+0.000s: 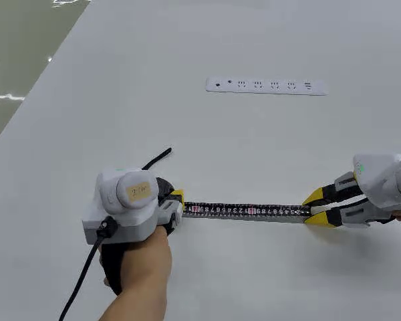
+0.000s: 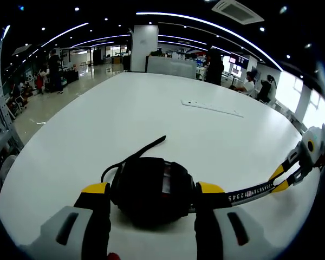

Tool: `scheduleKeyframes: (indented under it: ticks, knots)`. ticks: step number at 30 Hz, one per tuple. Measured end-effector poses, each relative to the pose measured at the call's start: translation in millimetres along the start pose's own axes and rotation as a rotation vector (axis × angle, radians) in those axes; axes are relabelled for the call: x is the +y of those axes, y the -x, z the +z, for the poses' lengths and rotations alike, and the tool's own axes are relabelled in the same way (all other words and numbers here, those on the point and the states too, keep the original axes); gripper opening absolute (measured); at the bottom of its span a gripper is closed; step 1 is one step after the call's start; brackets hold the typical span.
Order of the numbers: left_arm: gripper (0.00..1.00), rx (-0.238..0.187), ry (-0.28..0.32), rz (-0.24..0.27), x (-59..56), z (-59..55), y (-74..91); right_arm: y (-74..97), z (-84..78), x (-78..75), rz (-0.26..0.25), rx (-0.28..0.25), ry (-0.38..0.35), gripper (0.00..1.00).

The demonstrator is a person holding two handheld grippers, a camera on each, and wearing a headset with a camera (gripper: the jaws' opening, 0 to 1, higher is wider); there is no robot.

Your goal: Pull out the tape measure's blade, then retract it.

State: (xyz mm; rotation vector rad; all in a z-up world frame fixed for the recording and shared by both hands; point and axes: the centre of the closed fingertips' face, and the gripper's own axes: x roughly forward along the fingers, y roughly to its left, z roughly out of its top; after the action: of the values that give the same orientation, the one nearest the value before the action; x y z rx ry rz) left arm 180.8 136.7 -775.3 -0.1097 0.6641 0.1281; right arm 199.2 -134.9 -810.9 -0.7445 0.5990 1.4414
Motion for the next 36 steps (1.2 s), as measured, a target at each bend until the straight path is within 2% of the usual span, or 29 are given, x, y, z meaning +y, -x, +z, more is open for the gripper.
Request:
scheduleKeyframes:
  ticks: [9,16,36]
  knots:
    - [0.58,-0.006,-0.028,0.016,-1.4,0.5,2.6,1.1,2.1,1.5,0.001,0.007,0.003,0.14]
    - [0.58,-0.002,-0.035,0.022,1.6,-0.7,-0.3,1.2,1.5,-0.2,0.001,0.008,0.004,0.14]
    - [0.56,-0.003,-0.003,0.035,2.9,-1.6,0.2,5.7,7.3,1.4,-0.008,0.009,0.008,0.14]
